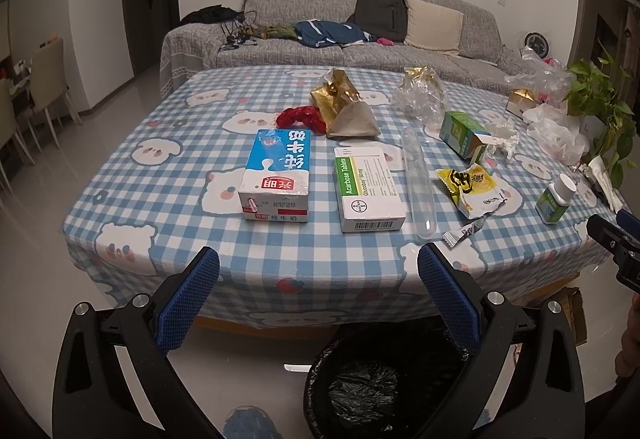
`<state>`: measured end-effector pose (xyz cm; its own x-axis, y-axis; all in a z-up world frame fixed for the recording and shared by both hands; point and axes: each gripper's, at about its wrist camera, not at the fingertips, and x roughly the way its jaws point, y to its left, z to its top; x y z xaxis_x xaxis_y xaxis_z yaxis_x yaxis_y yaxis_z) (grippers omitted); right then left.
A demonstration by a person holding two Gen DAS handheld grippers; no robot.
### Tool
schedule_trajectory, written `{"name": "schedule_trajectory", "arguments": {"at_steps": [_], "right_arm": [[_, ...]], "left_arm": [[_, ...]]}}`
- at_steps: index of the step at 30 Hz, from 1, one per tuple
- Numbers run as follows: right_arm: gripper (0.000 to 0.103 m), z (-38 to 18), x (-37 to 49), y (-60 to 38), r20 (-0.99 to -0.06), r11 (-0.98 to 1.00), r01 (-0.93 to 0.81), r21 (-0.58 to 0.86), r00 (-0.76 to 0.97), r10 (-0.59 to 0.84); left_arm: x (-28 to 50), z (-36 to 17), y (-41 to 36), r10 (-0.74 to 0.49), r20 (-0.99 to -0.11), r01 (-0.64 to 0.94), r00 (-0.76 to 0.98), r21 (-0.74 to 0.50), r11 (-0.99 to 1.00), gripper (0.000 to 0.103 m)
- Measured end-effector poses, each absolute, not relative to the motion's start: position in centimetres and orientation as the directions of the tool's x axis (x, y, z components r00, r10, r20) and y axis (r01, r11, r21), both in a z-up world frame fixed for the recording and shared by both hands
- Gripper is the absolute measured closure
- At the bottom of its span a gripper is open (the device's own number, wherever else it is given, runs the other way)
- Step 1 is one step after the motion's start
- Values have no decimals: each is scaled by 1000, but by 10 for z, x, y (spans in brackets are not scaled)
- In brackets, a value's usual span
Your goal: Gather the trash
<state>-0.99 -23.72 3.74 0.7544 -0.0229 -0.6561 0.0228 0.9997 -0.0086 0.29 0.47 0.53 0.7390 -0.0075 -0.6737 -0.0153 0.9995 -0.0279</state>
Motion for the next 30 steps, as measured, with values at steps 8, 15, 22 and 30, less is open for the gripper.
{"name": "schedule_trajectory", "arguments": {"at_steps": [8, 15, 22, 30], "right_arm": [[8, 37, -11, -239, -655, 1000, 23, -6, 755, -21], [8, 38, -11, -241, -656, 1000, 21, 2, 755, -14], [8, 40, -11, -240, -655, 1000, 9, 19, 755, 6], [8, 39, -12, -244, -654, 999, 13, 31, 756, 11]], "left_arm": [[5, 4, 4, -9, -679, -14, 734, -28, 1000, 6], [5, 4, 6, -23, -675, -10, 737, -45, 999, 6], [3, 5, 4, -38, -668, -1, 743, -58, 998, 6], [5, 4, 5, -24, -675, 2, 738, -34, 999, 6]]}}
